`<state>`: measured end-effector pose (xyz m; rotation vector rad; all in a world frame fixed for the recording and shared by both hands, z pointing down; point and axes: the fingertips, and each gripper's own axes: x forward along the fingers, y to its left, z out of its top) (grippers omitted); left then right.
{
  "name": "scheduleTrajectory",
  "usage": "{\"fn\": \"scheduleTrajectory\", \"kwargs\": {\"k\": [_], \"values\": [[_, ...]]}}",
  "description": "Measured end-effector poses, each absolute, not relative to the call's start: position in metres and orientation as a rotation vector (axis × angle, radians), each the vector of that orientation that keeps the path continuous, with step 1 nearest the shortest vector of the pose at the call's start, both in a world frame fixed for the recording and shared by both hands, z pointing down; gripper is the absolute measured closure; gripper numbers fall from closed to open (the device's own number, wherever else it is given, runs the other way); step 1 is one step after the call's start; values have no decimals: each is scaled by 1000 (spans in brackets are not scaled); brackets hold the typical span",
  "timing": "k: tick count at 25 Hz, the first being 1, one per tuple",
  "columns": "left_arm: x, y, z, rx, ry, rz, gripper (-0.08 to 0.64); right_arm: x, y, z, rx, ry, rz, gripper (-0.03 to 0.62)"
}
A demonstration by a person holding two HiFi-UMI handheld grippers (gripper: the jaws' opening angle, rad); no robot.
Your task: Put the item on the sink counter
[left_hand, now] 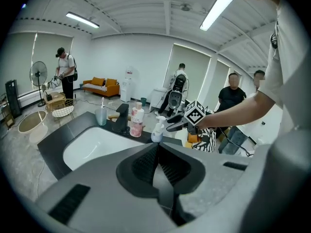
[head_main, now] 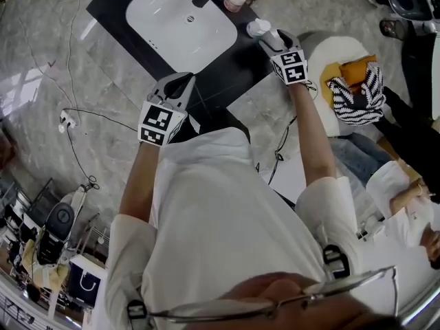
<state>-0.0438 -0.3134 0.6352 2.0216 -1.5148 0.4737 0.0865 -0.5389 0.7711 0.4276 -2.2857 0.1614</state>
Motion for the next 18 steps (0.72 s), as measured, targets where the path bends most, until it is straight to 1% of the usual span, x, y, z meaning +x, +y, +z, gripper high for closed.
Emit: {"fn": "scheduleTrajectory", "kwargs": {"k": [10, 13, 18], "values": [[-45, -311, 608, 2175, -1447, 459, 555, 105, -517, 702, 615, -2336, 201, 343], [-51, -306, 601, 2217, -1412, 436, 555, 109, -497, 685, 722, -2341, 296, 371], [-69, -286, 590, 2273, -1358, 443, 555, 110, -448, 662, 854, -2357, 391, 394]]}}
